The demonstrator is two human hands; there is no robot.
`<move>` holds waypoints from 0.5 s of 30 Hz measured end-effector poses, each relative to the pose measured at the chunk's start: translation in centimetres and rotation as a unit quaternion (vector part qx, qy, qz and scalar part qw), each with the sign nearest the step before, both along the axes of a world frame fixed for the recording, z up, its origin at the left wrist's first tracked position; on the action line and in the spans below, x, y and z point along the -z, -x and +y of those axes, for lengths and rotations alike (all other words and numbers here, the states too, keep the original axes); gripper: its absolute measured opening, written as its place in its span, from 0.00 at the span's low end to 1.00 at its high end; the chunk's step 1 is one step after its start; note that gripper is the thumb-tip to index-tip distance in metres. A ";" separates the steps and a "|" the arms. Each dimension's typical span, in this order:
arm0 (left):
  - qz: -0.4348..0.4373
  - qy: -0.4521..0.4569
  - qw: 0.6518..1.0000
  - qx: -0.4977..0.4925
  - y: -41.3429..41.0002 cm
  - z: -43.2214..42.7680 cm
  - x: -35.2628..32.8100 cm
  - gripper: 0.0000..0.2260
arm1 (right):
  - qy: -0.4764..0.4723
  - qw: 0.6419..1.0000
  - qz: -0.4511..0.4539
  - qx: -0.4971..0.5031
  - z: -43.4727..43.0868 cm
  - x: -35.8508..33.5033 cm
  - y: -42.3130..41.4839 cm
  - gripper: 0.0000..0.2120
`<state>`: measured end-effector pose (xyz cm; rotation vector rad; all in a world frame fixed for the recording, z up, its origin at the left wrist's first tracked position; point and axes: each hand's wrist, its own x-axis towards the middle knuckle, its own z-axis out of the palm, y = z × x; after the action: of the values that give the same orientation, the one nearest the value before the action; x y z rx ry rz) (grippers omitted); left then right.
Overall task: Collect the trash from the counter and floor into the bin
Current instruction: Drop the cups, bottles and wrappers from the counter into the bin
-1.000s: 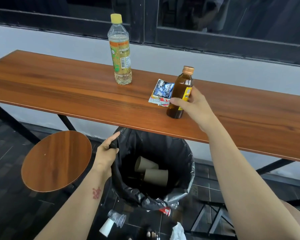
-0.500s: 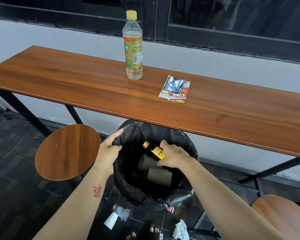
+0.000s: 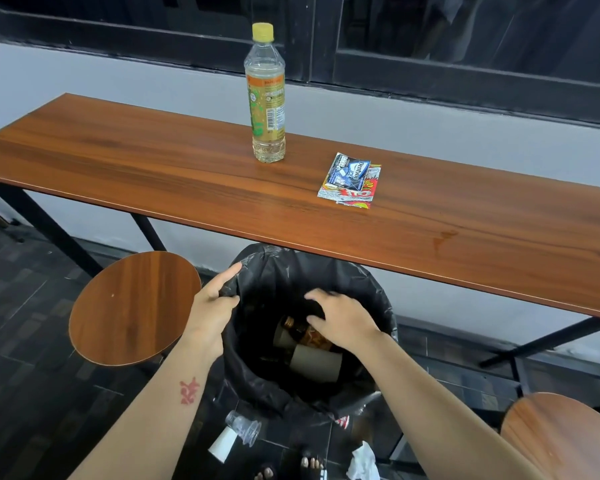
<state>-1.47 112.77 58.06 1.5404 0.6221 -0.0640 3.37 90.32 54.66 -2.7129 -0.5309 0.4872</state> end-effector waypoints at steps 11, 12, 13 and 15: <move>-0.001 0.042 0.999 -0.023 -1.4 -0.9 -0.2 0.28 | -0.206 0.901 -0.363 0.118 -0.2 -11.7 -5.2 0.22; -0.009 0.044 0.999 -0.023 -1.4 -1.1 -0.4 0.28 | -0.157 0.920 -0.334 0.130 -0.5 -11.5 -6.6 0.28; -0.017 0.046 0.999 -0.023 -1.4 -1.2 -0.5 0.27 | -0.109 0.938 -0.299 0.139 -0.7 -11.2 -8.0 0.33; -0.023 0.050 0.998 -0.028 -1.3 -1.1 -0.4 0.27 | -0.034 0.962 -0.230 0.144 -0.8 -10.5 -10.1 0.41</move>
<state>-0.15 111.68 58.47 1.4226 0.6170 -0.0174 13.52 89.49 65.17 -2.7690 -0.2441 -0.2399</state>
